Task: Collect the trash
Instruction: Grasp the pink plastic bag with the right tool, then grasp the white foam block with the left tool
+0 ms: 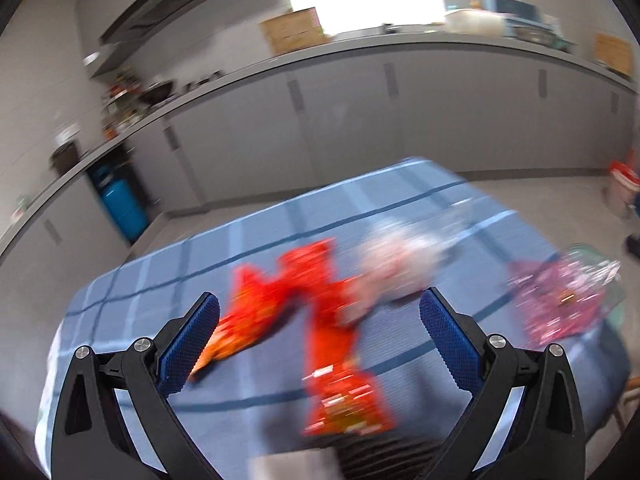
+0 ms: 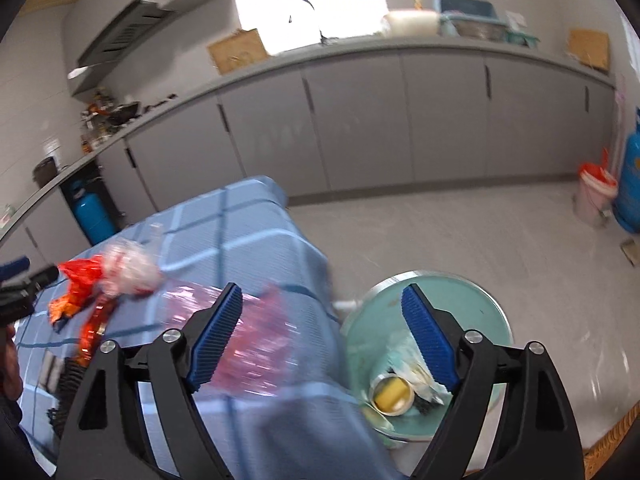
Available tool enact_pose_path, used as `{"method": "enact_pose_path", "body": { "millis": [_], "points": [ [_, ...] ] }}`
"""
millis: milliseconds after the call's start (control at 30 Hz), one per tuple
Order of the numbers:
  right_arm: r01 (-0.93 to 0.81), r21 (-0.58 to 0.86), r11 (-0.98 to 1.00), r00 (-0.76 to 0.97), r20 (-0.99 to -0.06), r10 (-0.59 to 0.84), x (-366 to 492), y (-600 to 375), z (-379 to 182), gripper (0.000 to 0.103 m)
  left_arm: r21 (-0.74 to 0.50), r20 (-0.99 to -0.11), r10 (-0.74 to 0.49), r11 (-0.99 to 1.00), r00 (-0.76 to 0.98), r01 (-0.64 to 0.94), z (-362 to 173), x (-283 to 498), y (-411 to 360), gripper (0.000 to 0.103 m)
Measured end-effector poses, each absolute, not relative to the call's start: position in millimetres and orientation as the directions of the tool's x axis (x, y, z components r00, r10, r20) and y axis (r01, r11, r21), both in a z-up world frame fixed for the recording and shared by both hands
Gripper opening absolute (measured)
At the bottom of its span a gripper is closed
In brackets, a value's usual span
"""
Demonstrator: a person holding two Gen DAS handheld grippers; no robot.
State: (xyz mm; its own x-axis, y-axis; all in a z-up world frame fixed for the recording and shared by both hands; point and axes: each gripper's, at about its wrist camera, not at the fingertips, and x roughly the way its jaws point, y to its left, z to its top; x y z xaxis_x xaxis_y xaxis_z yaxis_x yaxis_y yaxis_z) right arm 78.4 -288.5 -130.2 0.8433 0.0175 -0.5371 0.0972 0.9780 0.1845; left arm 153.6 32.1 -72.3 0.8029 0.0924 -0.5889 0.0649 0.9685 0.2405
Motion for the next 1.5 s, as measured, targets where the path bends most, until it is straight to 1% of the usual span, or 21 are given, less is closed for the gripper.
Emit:
{"method": "enact_pose_path", "body": {
  "millis": [100, 133, 233, 367, 500, 567, 767, 800, 867, 900, 933, 1033, 1067, 1133, 1300, 1500],
  "points": [
    [0.052, 0.157, 0.986, 0.847, -0.530, 0.040, 81, -264, -122, 0.085, 0.246, -0.603, 0.179, 0.969, 0.777, -0.032, -81, 146, 86, 0.099],
    [0.043, 0.151, 0.988, 0.846, -0.532, 0.044, 82, -258, -121, 0.087, 0.248, -0.607, 0.197, 0.967, 0.770, -0.051, -84, 144, 97, 0.099],
    [0.000, 0.119, 0.993, 0.832, -0.551, 0.066, 88, -234, -123, 0.088, 0.243, -0.637, 0.246, 0.963, 0.731, -0.112, -97, 135, 133, 0.099],
    [-0.024, 0.039, 0.999, 0.798, -0.602, 0.043, 99, -205, -138, 0.090, 0.222, -0.674, 0.244, 0.967, 0.698, -0.123, -113, 119, 151, 0.099],
    [-0.026, -0.030, 0.999, 0.759, -0.651, 0.000, 110, -188, -161, 0.090, 0.180, -0.698, 0.208, 0.977, 0.686, -0.113, -121, 109, 151, 0.099],
    [-0.022, -0.039, 0.999, 0.735, -0.678, -0.011, 114, -185, -173, 0.090, 0.168, -0.702, 0.194, 0.980, 0.685, -0.105, -121, 105, 146, 0.099],
    [-0.022, -0.026, 0.999, 0.704, -0.710, -0.003, 122, -187, -189, 0.089, 0.135, -0.698, 0.152, 0.988, 0.700, -0.080, -116, 98, 139, 0.099],
    [-0.023, -0.017, 1.000, 0.701, -0.714, 0.004, 123, -188, -189, 0.085, 0.131, -0.699, 0.141, 0.989, 0.701, -0.069, -115, 96, 136, 0.099],
    [-0.042, 0.016, 0.999, 0.675, -0.736, 0.040, 127, -189, -192, 0.061, 0.129, -0.700, 0.131, 0.990, 0.702, -0.056, -116, 93, 130, 0.099],
    [-0.049, 0.027, 0.998, 0.669, -0.741, 0.053, 127, -189, -192, 0.057, 0.129, -0.701, 0.126, 0.990, 0.702, -0.049, -116, 92, 127, 0.099],
    [-0.056, 0.025, 0.998, 0.669, -0.741, 0.056, 126, -187, -192, 0.047, 0.136, -0.701, 0.126, 0.990, 0.702, -0.041, -117, 91, 122, 0.099],
    [-0.075, 0.027, 0.997, 0.680, -0.730, 0.071, 116, -182, -188, 0.031, 0.150, -0.699, 0.122, 0.988, 0.705, -0.023, -117, 87, 114, 0.099],
    [-0.081, 0.031, 0.996, 0.685, -0.725, 0.078, 110, -181, -186, 0.028, 0.153, -0.698, 0.122, 0.988, 0.706, -0.020, -117, 86, 112, 0.099],
    [-0.088, 0.034, 0.996, 0.696, -0.713, 0.086, 100, -177, -183, 0.026, 0.153, -0.701, 0.116, 0.988, 0.704, -0.011, -117, 84, 108, 0.099],
    [-0.099, 0.053, 0.994, 0.716, -0.690, 0.108, 67, -173, -176, 0.026, 0.155, -0.710, 0.096, 0.988, 0.697, 0.023, -121, 80, 92, 0.099],
    [-0.113, 0.054, 0.992, 0.706, -0.698, 0.118, 57, -169, -181, 0.026, 0.149, -0.717, 0.088, 0.989, 0.691, 0.028, -132, 82, 86, 0.099]
  ]
}}
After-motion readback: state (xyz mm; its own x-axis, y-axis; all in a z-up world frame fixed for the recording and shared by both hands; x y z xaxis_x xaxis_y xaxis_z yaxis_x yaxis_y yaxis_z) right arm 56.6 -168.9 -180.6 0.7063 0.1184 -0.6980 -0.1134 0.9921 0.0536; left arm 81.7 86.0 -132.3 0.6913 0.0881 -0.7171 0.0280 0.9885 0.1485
